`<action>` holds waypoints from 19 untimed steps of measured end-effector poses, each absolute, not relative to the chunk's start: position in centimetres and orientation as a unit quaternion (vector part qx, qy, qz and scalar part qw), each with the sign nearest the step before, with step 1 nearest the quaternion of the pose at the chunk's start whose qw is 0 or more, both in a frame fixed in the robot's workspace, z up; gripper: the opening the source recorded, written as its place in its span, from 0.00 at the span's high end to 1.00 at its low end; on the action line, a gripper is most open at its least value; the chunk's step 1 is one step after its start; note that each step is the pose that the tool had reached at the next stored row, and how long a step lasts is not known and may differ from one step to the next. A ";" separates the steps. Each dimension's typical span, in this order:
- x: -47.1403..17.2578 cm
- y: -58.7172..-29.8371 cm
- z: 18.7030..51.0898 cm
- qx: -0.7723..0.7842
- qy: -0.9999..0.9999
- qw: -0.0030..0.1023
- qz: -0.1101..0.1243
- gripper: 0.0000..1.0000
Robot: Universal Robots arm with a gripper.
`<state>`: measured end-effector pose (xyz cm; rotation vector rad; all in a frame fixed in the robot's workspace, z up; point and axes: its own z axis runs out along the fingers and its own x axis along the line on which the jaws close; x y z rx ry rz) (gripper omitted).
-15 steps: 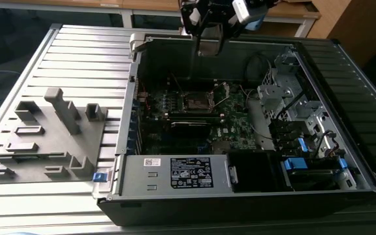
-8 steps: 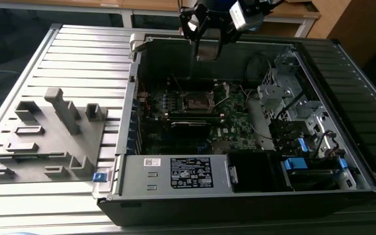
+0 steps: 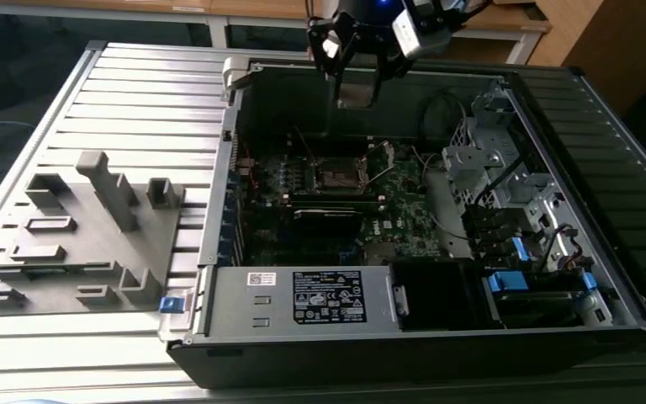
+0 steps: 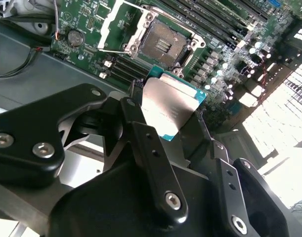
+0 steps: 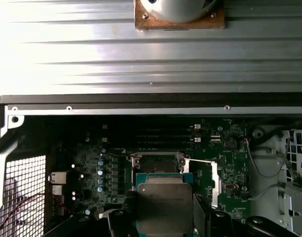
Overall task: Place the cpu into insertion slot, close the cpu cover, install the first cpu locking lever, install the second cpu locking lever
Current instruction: 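Place the cpu into insertion slot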
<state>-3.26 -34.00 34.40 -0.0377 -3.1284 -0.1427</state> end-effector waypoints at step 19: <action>-3.5 -34.0 32.5 -0.004 -0.999 -0.001 -0.046 0.46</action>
